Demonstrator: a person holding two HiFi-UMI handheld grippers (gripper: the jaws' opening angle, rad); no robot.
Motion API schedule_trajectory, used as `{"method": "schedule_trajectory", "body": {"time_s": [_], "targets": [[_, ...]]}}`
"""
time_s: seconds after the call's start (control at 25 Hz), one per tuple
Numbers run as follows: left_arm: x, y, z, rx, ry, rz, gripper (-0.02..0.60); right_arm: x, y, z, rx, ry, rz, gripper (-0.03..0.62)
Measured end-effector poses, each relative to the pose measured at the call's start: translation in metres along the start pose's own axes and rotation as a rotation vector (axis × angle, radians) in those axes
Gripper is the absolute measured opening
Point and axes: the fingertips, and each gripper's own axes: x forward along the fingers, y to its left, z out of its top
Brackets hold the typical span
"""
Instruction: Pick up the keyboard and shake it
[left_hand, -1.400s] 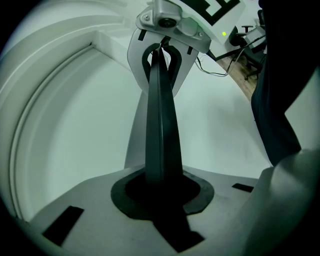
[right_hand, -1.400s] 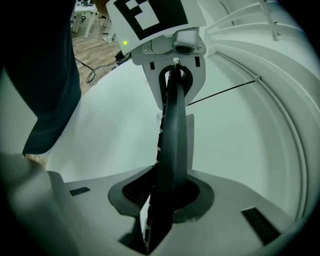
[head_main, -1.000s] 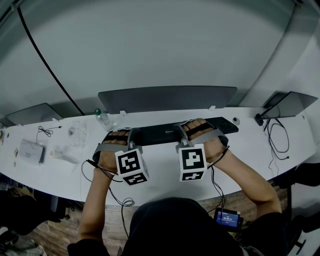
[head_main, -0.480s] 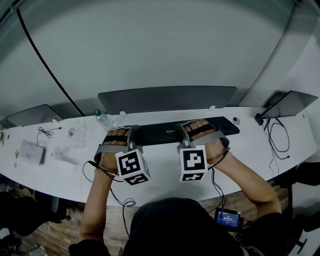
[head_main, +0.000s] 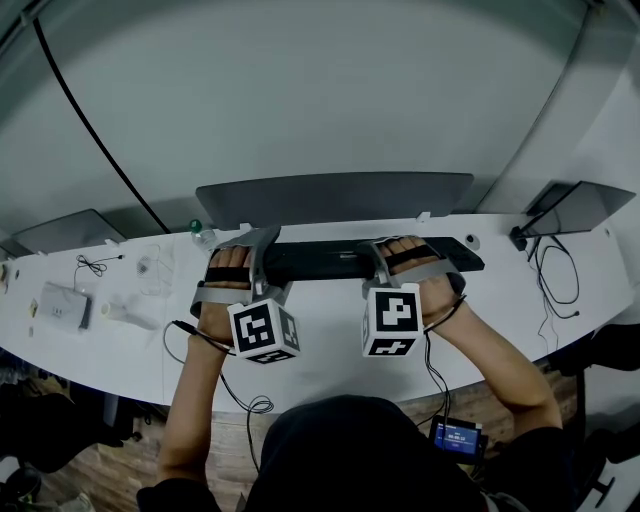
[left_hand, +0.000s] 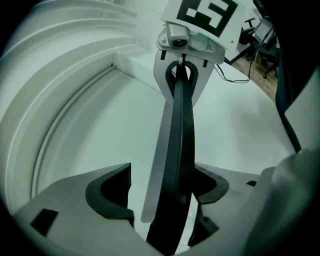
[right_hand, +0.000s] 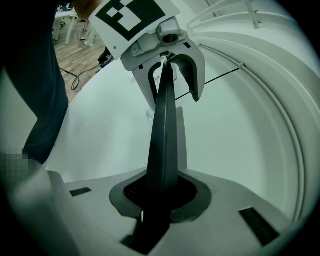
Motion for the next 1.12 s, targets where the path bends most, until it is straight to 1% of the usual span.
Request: {"method": "schedule_trajectory", "body": {"time_s": [0.08, 0.28, 0.4, 0.52, 0.6, 0.68, 0.84, 1.0, 1.12], "targets": [[-0.001, 0.005, 0.002, 0.002, -0.019, 0.031, 0.359, 0.001, -0.001, -0.003, 0.017, 0.002, -0.002, 0.081], [-0.003, 0.009, 0.004, 0.007, -0.035, 0.055, 0.377, 0.002, -0.003, -0.003, 0.043, -0.003, 0.0, 0.081], [-0.006, 0.011, 0.005, 0.001, -0.051, 0.059, 0.377, 0.004, -0.004, -0.004, 0.071, -0.003, 0.013, 0.081], [-0.01, 0.016, 0.006, -0.004, -0.068, 0.074, 0.377, 0.005, -0.007, -0.006, 0.125, -0.001, 0.026, 0.081], [-0.011, 0.019, 0.006, 0.004, -0.07, 0.085, 0.377, 0.005, -0.01, -0.009, 0.137, 0.001, 0.023, 0.081], [-0.012, 0.022, 0.005, -0.01, -0.074, 0.099, 0.377, 0.006, -0.012, -0.012, 0.141, 0.01, 0.023, 0.081], [-0.014, 0.029, 0.004, -0.032, -0.085, 0.133, 0.377, 0.009, -0.012, -0.02, 0.16, 0.026, 0.03, 0.081], [-0.018, 0.042, 0.007, -0.042, -0.12, 0.205, 0.377, 0.014, -0.013, -0.025, 0.188, 0.037, 0.039, 0.081], [-0.021, 0.046, 0.01, -0.058, -0.145, 0.229, 0.377, 0.015, -0.014, -0.028, 0.229, 0.03, 0.045, 0.081]]}}
